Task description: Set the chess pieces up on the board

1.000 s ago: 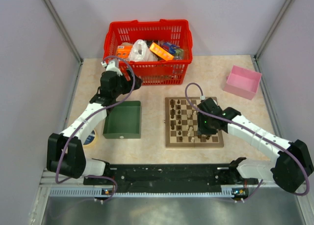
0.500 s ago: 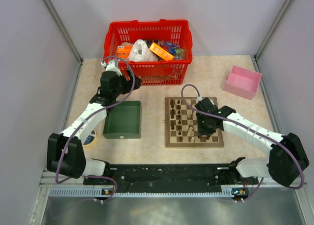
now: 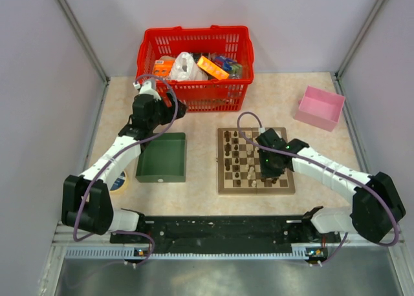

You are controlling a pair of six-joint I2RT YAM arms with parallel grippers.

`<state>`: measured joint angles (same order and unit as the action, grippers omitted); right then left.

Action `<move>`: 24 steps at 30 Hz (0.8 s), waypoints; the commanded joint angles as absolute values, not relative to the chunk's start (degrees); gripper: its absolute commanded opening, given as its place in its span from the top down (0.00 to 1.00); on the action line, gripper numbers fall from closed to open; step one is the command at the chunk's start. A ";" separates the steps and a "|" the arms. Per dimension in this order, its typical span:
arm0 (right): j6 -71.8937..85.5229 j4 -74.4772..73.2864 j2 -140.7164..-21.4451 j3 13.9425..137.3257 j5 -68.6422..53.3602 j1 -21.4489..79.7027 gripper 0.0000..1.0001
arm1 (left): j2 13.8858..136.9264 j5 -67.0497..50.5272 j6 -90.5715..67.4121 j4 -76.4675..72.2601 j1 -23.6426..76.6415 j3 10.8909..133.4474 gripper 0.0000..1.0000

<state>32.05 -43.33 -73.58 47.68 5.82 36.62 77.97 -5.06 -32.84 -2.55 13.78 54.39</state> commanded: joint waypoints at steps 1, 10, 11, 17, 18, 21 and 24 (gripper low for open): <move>31.11 -43.68 -73.92 50.27 6.50 36.47 0.80 | 76.82 -4.66 -32.70 -4.66 13.45 54.40 0.05; 30.50 -48.77 -72.43 55.89 6.94 36.65 1.00 | 76.38 -4.75 -32.78 -4.75 13.45 53.96 0.06; 30.50 -49.91 -71.99 57.64 7.55 36.74 1.00 | 76.38 -4.83 -32.78 -4.83 13.36 53.96 0.06; 30.67 -54.58 -73.12 67.75 11.16 39.81 1.00 | 76.20 -5.19 -32.87 -5.10 13.36 53.88 0.05; 30.93 -54.32 -73.91 68.81 11.25 40.77 1.00 | 76.03 -5.10 -32.87 -5.10 13.36 53.79 0.06; 31.29 -51.95 -76.72 71.54 11.34 44.46 1.00 | 75.59 -4.66 -32.87 -4.84 13.36 53.61 0.06; 31.38 -49.14 -80.41 72.42 11.08 48.24 1.00 | 74.89 -3.43 -32.61 -3.35 13.27 53.88 0.06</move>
<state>31.16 -51.62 -75.92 69.97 10.26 43.68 77.73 -5.02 -32.86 -2.48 13.63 53.82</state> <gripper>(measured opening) 0.026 0.943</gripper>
